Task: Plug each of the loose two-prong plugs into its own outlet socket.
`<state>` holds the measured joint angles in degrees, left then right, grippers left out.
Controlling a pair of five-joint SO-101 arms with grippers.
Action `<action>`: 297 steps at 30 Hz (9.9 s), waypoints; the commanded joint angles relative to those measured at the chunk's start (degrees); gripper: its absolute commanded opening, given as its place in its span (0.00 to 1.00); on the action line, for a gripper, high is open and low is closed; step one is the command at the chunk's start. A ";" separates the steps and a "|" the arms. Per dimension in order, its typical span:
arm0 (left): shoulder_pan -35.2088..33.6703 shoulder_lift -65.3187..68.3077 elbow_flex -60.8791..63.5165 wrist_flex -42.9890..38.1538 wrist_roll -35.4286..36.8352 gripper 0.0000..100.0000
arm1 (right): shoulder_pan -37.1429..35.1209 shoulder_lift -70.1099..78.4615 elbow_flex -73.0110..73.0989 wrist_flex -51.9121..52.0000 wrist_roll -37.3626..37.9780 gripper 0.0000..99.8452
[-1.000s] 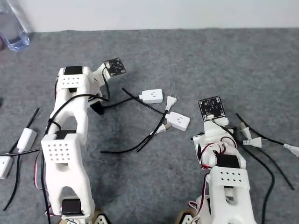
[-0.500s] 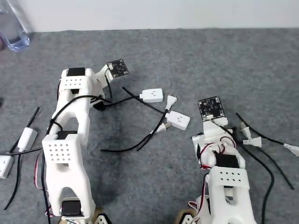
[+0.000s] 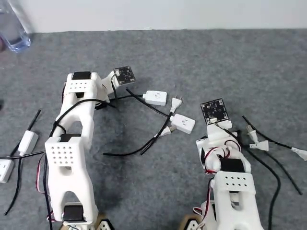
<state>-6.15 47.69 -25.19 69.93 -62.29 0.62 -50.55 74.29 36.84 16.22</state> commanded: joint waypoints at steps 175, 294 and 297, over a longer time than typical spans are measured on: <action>-15.38 -48.70 -42.68 30.68 75.08 0.02 | -2.59 -0.22 3.43 -6.29 3.87 0.36; -10.99 -118.33 110.20 -22.68 62.24 0.06 | -20.53 111.34 -141.27 65.45 -25.32 0.17; -10.99 -118.33 110.20 -22.68 62.24 0.06 | -18.68 112.40 -141.36 65.71 -24.35 0.17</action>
<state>-17.32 -70.02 85.32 46.81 -0.22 -20.75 62.24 -64.79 100.22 -8.84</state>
